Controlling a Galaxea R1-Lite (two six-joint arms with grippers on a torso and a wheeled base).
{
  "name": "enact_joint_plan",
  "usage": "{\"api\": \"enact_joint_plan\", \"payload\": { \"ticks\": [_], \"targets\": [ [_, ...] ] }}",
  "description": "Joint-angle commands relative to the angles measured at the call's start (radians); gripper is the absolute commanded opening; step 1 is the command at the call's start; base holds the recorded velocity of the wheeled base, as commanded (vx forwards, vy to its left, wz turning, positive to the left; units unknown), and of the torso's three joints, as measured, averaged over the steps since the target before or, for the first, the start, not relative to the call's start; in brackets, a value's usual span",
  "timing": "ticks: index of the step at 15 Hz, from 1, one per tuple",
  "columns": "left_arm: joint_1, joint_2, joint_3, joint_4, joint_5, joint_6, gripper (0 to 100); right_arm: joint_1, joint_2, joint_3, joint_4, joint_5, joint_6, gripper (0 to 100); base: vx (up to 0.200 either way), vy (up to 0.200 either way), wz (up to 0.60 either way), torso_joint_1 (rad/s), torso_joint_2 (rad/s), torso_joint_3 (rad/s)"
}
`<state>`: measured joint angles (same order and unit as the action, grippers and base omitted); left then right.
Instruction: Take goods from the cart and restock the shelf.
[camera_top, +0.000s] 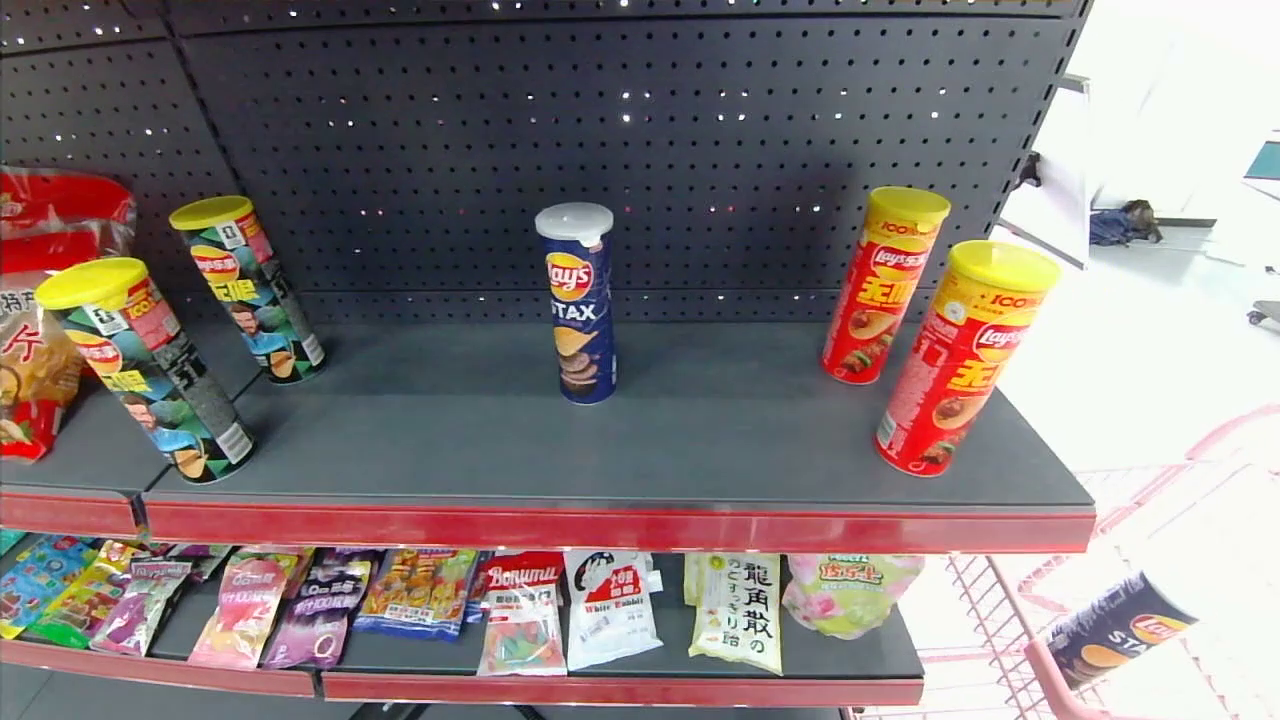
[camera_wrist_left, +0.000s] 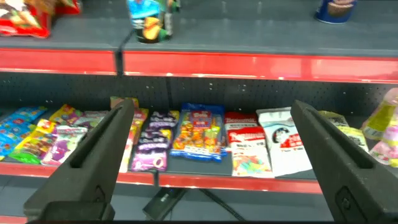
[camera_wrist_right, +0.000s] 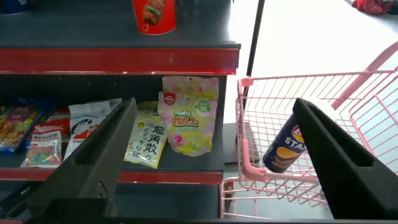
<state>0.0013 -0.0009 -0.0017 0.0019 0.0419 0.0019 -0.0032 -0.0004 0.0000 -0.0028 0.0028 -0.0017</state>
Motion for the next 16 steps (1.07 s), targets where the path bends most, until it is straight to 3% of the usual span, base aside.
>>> {"api": "enact_joint_plan", "payload": {
  "ticks": [1,6,9,16],
  "targets": [
    [0.0,0.001,0.0,0.0,0.001,0.0,100,0.0,0.0,0.0,0.0,0.0,0.0,100,0.0,-0.2,0.0,0.007,0.0,-0.002],
    [0.0,0.001,0.0,0.0,0.001,0.0,100,0.0,0.0,0.0,0.0,0.002,-0.001,100,0.0,-0.2,0.0,0.002,0.0,0.002],
    [0.0,0.001,0.0,0.0,0.001,0.0,100,0.0,0.0,0.0,0.0,0.002,-0.001,100,0.0,0.0,0.0,0.0,0.0,0.0],
    [0.0,0.001,0.0,0.0,0.001,0.0,100,0.0,0.0,0.0,0.0,0.002,0.0,100,0.0,0.0,-0.6,0.004,0.0,0.0]
  ]
}}
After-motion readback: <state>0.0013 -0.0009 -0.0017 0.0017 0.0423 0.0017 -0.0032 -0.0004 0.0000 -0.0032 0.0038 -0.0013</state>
